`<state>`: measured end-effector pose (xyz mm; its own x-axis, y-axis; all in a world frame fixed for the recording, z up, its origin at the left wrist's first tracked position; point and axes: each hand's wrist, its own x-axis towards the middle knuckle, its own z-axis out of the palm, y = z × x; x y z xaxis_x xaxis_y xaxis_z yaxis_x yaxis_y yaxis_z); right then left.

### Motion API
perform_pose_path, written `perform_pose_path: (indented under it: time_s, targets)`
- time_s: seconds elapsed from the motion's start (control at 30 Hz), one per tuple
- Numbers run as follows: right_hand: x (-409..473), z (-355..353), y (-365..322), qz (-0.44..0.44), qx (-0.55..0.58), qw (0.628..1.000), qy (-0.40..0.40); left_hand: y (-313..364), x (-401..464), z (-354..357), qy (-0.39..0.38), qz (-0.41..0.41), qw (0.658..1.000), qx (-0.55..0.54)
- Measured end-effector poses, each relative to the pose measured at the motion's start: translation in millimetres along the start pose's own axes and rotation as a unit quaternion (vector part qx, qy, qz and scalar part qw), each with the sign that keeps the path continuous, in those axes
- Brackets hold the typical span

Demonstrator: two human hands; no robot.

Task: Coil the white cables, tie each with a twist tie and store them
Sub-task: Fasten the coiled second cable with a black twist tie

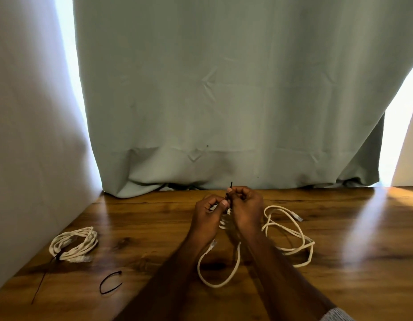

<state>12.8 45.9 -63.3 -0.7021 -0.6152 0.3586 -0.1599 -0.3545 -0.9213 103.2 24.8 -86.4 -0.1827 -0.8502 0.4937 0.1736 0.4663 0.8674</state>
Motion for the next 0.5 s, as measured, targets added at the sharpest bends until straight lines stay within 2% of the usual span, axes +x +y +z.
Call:
perform_pose_path:
  time_s: [0.2, 0.5]
  targets:
    - [-2.9, 4.6, -2.8, 0.014, 0.053, 0.998, -0.004, 0.2, 2.2, -1.2, 0.042, -0.023, 0.998, -0.048]
    - [1.5, -3.0, -4.9, 0.045, 0.102, 0.993, -0.042, -0.5, 4.1, 2.1, 0.038, -0.028, 0.998, -0.027]
